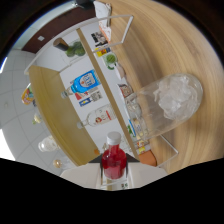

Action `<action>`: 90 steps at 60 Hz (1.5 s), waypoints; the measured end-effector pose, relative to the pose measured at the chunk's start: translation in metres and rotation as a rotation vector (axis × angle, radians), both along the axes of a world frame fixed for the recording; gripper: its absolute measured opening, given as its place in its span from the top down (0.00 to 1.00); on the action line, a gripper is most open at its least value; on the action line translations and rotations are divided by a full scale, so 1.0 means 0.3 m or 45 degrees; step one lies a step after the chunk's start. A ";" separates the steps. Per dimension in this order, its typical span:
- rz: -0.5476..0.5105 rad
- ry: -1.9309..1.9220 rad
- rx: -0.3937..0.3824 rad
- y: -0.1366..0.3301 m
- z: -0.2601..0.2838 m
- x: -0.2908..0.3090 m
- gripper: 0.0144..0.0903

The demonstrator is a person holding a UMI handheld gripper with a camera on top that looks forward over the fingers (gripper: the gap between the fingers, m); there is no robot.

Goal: Make me a cup of Vodka Sunrise.

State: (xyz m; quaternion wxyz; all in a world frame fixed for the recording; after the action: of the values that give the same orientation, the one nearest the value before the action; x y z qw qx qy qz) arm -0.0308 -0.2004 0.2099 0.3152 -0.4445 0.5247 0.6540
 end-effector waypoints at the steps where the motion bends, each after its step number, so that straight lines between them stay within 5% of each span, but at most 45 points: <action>1: -0.004 0.031 0.006 0.000 0.006 0.003 0.73; 18: -0.063 0.001 -0.013 -0.001 0.033 0.034 0.73; 41: -0.099 -1.589 0.075 -0.030 0.130 -0.126 0.73; 51: 0.000 -2.043 0.063 0.005 -0.074 -0.260 0.73; 67: 0.278 -2.395 -0.091 0.051 -0.500 -0.372 0.73; 90: 0.470 -2.482 -0.184 0.042 -0.642 -0.426 0.73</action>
State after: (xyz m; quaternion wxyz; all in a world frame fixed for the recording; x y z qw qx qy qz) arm -0.1586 -0.1877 0.0173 0.4739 -0.8805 -0.0023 0.0082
